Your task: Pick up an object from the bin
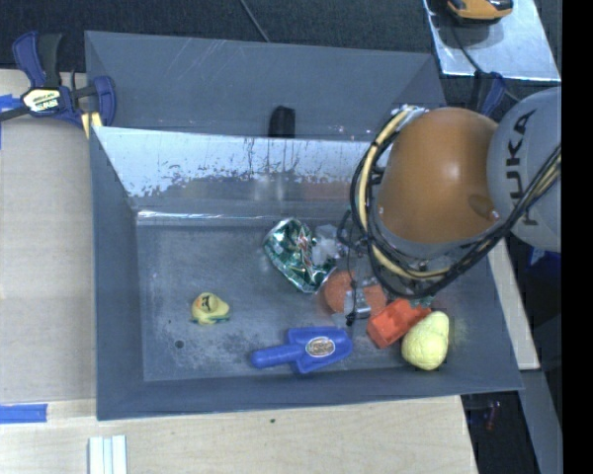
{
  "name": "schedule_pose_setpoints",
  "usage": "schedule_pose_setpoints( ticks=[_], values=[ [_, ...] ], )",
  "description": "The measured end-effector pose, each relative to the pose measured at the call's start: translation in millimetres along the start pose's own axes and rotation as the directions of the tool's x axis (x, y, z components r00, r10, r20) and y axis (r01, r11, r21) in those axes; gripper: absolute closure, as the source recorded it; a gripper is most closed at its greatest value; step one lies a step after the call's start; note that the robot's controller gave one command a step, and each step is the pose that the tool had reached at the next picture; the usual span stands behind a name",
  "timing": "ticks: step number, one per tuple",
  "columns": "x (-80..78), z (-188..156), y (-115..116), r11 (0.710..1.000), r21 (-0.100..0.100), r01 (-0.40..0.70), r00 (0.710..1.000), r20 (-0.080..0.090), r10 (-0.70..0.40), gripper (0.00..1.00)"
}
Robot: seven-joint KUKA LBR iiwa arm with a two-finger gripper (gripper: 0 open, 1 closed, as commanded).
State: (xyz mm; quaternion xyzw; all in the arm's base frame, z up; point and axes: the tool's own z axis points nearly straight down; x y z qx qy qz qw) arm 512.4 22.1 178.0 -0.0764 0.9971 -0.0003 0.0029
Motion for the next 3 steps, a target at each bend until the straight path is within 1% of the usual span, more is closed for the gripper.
schedule_pose_setpoints(
  ticks=[1, 2, 3],
  values=[
    [21.5, 18.5, 23.6, 0.978, 0.001, 0.208, 0.978, 0.004, -0.208, 0.0],
    [24.3, 27.0, 19.7, 0.971, 0.0, 0.237, 0.971, -0.001, -0.237, 0.0],
    [17.7, 109.4, 33.6, 0.952, 0.003, 0.306, 0.952, 0.009, -0.306, 0.0]
  ],
)
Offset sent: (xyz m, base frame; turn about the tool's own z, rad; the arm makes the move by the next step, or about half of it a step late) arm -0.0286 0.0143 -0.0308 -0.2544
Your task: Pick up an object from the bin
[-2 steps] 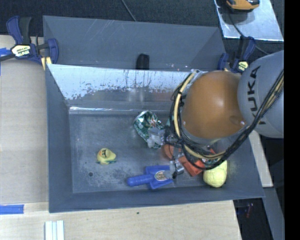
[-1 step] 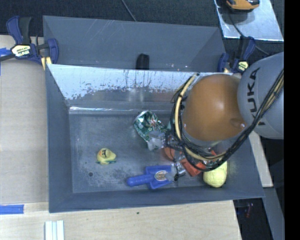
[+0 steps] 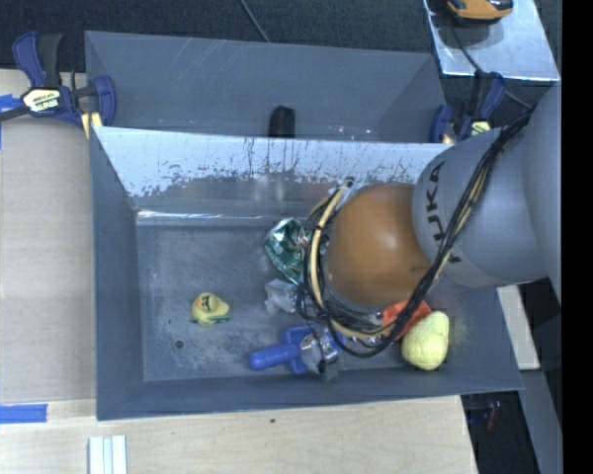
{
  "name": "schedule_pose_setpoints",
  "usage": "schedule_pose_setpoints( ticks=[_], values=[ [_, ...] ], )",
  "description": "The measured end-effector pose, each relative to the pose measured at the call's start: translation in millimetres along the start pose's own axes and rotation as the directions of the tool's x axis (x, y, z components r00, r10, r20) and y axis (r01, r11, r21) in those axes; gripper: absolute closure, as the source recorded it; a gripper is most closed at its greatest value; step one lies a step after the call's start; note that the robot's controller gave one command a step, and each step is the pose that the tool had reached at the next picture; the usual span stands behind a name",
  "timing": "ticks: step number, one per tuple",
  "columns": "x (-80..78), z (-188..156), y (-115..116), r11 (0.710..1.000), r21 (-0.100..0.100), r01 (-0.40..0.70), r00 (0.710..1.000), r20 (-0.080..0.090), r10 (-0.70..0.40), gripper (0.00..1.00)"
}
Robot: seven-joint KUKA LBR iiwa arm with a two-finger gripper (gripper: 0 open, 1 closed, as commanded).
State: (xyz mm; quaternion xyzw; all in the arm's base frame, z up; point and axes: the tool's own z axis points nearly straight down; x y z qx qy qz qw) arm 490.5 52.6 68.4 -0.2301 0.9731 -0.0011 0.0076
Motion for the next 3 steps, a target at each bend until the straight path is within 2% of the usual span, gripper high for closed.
schedule_pose_setpoints(
  ticks=[1, 2, 3],
  values=[
    [-7.7, -1.4, 8.0, 0.997, 0.004, 0.075, 0.997, 0.005, -0.075, 1.0],
    [-7.7, -1.4, 8.0, 0.997, 0.003, 0.074, 0.997, 0.005, -0.074, 1.0],
    [-5.4, -23.7, 9.0, 0.997, -0.001, 0.073, 0.997, -0.003, -0.073, 1.0]
  ],
)
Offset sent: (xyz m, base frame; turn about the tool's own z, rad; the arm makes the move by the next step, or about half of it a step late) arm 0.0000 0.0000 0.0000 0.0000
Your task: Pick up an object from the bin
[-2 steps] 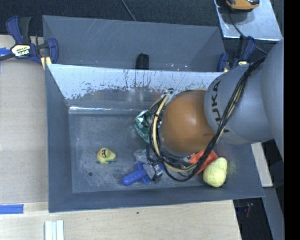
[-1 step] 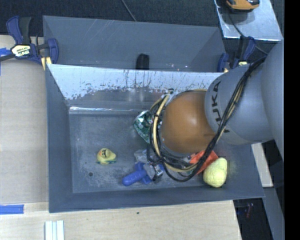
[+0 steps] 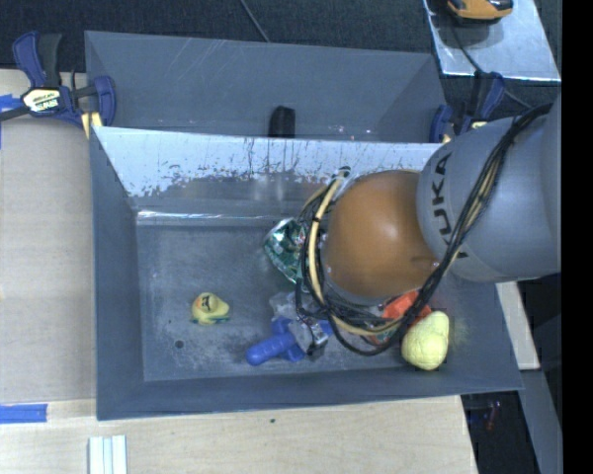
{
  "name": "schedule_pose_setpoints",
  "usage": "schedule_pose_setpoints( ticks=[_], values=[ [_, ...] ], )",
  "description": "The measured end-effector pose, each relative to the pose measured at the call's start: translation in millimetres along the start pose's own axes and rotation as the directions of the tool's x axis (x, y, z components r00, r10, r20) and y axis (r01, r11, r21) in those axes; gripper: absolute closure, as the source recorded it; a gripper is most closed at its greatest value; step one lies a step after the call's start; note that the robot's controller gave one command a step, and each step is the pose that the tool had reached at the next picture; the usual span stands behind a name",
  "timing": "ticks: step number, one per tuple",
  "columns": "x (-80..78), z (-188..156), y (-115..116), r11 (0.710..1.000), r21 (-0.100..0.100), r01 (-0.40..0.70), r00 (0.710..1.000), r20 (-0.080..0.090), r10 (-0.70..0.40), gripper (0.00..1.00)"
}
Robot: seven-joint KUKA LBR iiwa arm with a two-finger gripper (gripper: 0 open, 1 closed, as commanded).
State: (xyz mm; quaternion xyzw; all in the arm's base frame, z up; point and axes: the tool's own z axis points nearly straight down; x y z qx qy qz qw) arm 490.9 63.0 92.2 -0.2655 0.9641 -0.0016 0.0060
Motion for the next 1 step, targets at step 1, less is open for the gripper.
schedule_pose_setpoints(
  ticks=[1],
  values=[
    [-2.3, -26.4, -1.1, 1.0, 0.003, -0.002, 1.0, 0.007, 0.002, 1.0]
  ],
)
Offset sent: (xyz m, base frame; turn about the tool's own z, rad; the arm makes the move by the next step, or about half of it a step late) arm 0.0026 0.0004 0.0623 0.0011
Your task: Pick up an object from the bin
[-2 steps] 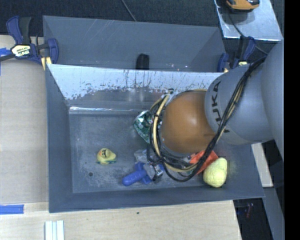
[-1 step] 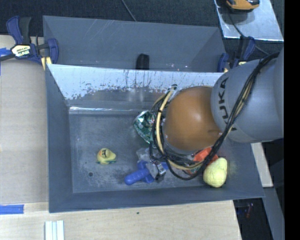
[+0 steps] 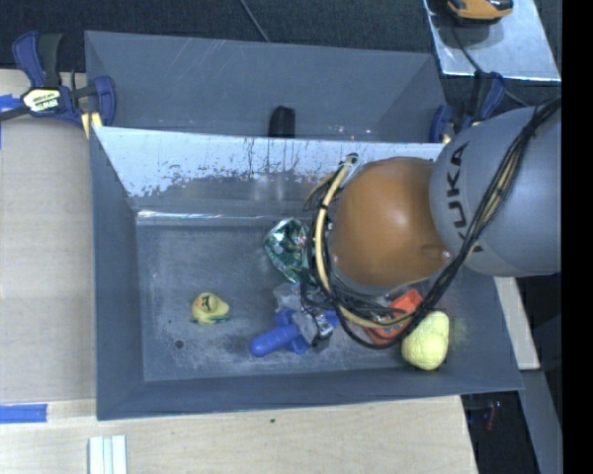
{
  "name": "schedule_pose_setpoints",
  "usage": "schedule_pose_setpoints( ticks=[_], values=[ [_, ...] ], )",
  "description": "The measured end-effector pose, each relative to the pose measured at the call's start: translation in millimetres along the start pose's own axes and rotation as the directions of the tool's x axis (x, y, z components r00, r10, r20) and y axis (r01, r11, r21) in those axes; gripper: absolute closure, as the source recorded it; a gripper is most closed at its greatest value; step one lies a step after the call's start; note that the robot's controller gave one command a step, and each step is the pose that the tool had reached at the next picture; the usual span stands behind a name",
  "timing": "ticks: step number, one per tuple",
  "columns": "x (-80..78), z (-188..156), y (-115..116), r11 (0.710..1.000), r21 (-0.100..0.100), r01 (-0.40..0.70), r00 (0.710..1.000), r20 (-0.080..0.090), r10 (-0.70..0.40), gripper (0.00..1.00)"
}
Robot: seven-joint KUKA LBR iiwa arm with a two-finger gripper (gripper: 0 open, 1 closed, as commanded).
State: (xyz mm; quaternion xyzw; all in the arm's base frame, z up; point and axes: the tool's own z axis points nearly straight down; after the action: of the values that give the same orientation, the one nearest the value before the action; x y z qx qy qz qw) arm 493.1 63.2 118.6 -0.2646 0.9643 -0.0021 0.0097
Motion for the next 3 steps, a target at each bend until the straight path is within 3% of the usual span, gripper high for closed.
schedule_pose_setpoints(
  ticks=[3],
  values=[
    [-1.4, -63.2, -0.6, 1.0, -0.001, -0.002, 1.0, 0.0, 0.002, 1.0]
  ],
)
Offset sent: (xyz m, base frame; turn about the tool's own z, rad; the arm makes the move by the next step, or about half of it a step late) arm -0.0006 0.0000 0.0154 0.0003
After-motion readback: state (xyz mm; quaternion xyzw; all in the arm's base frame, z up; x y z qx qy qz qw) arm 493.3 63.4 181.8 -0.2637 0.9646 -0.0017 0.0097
